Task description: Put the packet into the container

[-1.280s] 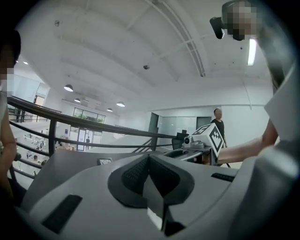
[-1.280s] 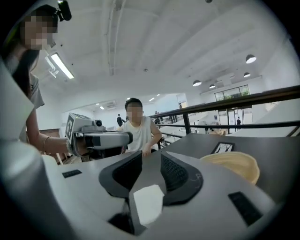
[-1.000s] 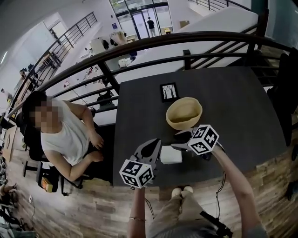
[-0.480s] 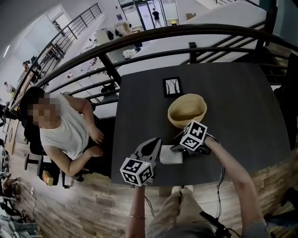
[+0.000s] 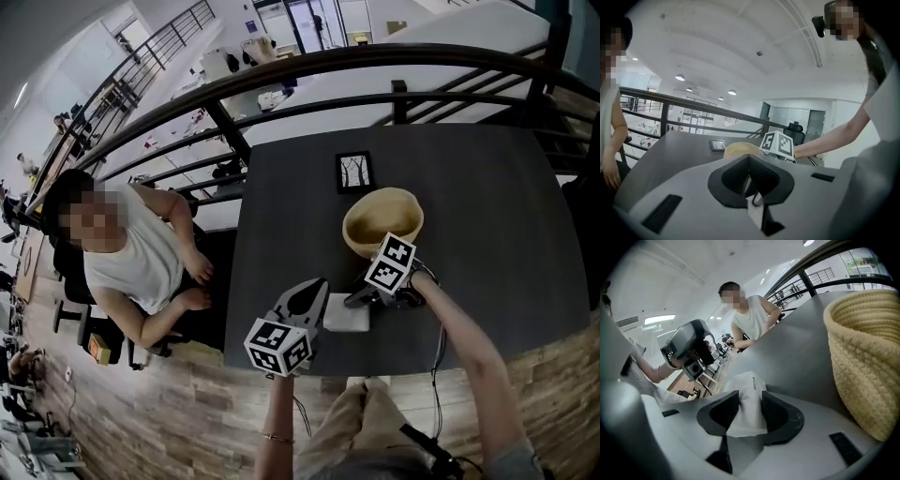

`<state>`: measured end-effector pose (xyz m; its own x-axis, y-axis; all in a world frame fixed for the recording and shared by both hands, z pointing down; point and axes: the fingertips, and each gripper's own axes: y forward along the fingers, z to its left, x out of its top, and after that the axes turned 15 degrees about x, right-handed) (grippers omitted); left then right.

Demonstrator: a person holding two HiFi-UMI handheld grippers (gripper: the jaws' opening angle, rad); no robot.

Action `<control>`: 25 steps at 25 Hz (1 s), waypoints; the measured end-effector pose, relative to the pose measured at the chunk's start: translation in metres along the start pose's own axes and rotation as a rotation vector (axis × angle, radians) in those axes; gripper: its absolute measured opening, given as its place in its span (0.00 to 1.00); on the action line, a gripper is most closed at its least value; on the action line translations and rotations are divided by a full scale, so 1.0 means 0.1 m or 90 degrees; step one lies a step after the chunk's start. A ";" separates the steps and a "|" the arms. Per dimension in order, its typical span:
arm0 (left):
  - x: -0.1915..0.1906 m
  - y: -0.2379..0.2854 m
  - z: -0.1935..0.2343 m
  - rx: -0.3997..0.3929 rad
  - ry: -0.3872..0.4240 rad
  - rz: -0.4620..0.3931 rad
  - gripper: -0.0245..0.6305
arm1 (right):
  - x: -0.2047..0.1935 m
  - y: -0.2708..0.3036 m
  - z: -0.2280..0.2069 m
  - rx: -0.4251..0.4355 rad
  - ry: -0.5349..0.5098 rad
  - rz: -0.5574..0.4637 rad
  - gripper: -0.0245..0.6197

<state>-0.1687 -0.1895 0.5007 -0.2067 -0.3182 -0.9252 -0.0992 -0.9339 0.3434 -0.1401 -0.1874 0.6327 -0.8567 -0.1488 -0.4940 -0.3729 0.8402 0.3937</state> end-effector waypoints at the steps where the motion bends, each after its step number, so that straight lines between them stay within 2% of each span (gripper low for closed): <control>1: 0.00 0.01 -0.01 0.000 0.001 0.001 0.05 | 0.01 0.00 0.00 0.003 0.000 -0.005 0.28; 8: 0.08 0.06 -0.11 -0.001 0.007 -0.008 0.05 | 0.01 -0.03 0.09 -0.035 -0.044 -0.020 0.20; 13: 0.23 0.08 -0.12 0.001 0.005 -0.034 0.05 | 0.08 -0.19 0.15 -0.091 -0.096 -0.037 0.19; 19: 0.44 0.15 -0.21 -0.004 0.008 -0.069 0.05 | 0.31 -0.81 0.39 -0.146 -0.149 -0.088 0.19; 25: 0.67 0.31 -0.38 -0.033 0.014 -0.102 0.05 | 0.56 -1.56 0.53 -0.221 -0.192 -0.119 0.19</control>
<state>-0.1484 -0.2466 0.4429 -0.1711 -0.1671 -0.9710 -0.0782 -0.9801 0.1825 -0.1109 -0.2990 0.5029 -0.6414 -0.0796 -0.7631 -0.6510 0.5829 0.4863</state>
